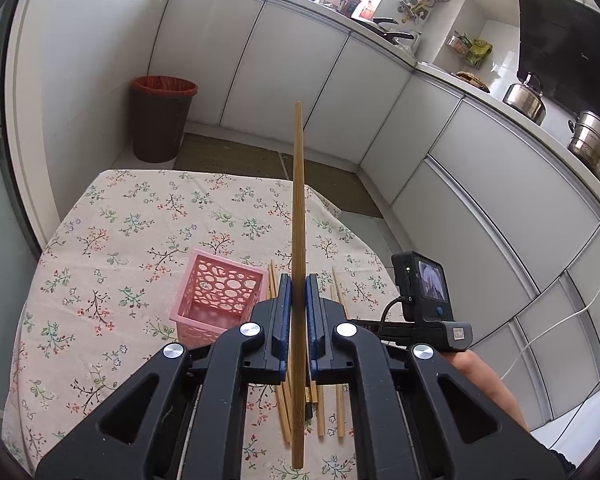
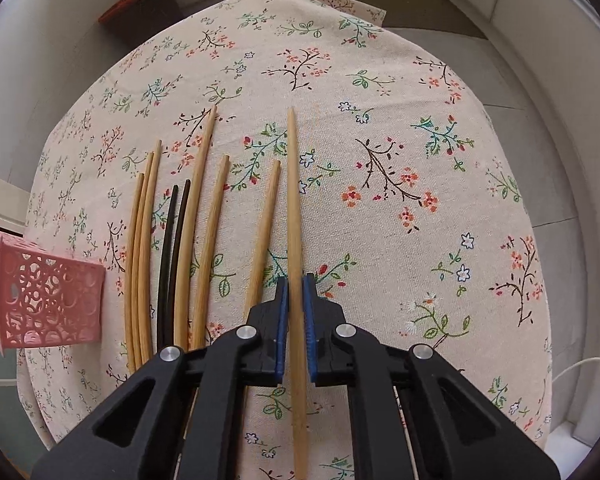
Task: Organize utensils
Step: 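Grasp another wooden chopstick with the right tool while the left tool lifts its chopstick, then lower both chopsticks into the pink basket and open both tools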
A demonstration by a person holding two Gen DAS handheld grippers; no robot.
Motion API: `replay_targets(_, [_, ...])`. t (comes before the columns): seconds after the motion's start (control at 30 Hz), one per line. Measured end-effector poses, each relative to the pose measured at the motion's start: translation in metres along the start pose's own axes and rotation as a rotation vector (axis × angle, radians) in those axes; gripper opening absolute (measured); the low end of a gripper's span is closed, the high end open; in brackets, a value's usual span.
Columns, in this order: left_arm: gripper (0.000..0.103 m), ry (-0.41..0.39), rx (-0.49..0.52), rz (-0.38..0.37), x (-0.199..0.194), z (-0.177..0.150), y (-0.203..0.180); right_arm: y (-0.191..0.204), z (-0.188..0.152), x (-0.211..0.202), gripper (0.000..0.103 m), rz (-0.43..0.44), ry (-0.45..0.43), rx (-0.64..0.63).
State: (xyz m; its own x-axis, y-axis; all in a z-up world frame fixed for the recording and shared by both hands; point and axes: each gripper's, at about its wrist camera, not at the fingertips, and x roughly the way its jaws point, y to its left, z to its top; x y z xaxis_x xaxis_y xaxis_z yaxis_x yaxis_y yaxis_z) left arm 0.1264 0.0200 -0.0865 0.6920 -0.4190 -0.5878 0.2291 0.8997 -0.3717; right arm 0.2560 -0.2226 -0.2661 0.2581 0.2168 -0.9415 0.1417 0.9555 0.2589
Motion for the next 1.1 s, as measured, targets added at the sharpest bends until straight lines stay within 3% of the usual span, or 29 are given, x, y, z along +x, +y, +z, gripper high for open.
replay_targets(0.07, [0.006,-0.007,-0.002,0.0,-0.002,0.001,0.001,-0.003,-0.001,-0.019,0.007,0.025,-0.064,0.024])
replay_targets(0.23, [0.006,-0.054,-0.024,-0.011,-0.011,0.008,0.009,0.021,-0.01,-0.099,0.007,0.158,-0.368,-0.06])
replay_targets(0.33, [0.006,-0.113,-0.042,-0.021,-0.019,0.018,0.018,0.034,-0.017,-0.119,0.007,0.186,-0.472,-0.086])
replay_targets(0.53, [0.007,-0.3,-0.076,-0.007,-0.025,0.034,0.039,0.047,-0.023,-0.142,0.007,0.269,-0.619,-0.111])
replay_targets(0.63, [0.006,-0.328,-0.114,-0.011,-0.013,0.034,0.049,0.058,-0.026,-0.151,0.008,0.323,-0.688,-0.109])
replay_targets(0.83, [0.006,-0.36,-0.076,0.072,0.011,0.031,0.051,0.08,-0.026,-0.159,0.008,0.386,-0.779,-0.118])
replay_targets(1.1, [0.007,-0.382,0.009,0.137,0.027,0.021,0.047,0.111,-0.013,-0.148,0.008,0.459,-0.827,-0.156])
